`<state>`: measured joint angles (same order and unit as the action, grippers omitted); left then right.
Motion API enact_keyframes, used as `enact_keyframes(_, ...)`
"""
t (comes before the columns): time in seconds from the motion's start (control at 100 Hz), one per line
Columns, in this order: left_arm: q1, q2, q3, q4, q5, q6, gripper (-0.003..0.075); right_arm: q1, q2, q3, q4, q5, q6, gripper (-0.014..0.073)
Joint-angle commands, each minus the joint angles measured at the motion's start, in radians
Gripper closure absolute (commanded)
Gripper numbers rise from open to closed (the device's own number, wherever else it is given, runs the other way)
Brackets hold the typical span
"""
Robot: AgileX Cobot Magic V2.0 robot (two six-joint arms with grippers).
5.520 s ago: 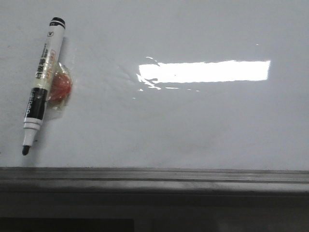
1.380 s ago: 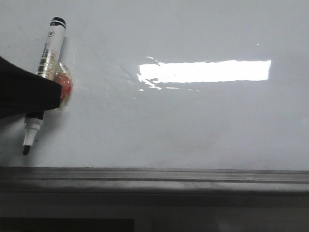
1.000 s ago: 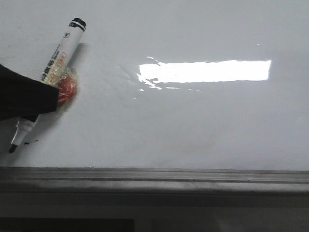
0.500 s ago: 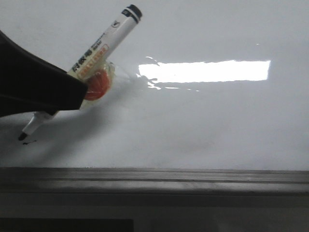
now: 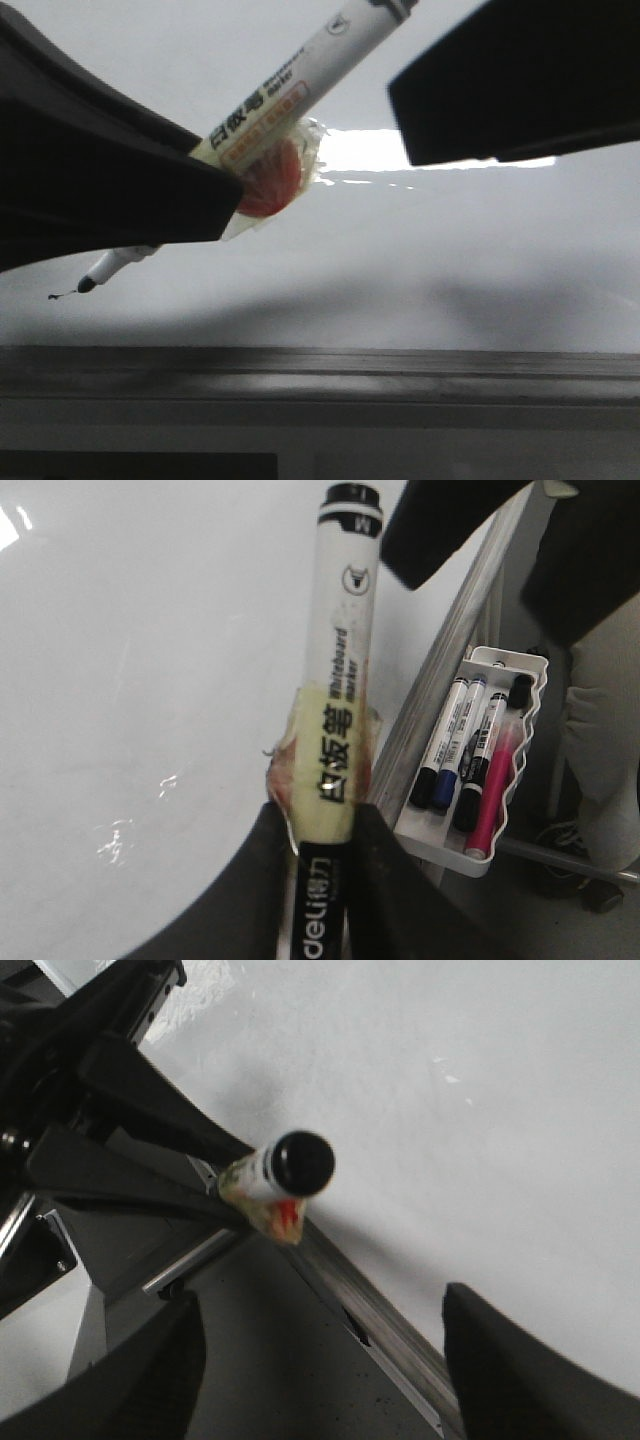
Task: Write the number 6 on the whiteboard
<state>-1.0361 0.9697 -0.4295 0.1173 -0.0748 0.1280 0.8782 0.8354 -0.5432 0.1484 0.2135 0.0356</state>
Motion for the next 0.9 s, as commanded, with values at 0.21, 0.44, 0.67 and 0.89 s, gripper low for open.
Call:
enact_keyframes(0.21,-0.012,-0.013,-0.031,-0.004,-0.086,-0.001,0.0739,0.017,0.115,-0.136,0.065,-0.107,-0.011,0.0181)
enact_keyframes(0.44,-0.012,-0.013,-0.031,-0.004,-0.086,-0.001,0.0739,0.050,0.181,-0.151,0.079,-0.182,-0.011,0.0331)
enact_keyframes(0.67,-0.012,-0.013,-0.031,-0.004,-0.084,-0.001,0.0738,0.050,0.209,-0.151,0.135,-0.224,-0.011,0.0663)
enact_keyframes(0.89,-0.012,-0.013,-0.031,-0.010,-0.078,-0.003,0.0418,0.050,0.212,-0.151,0.135,-0.221,-0.011,0.0659)
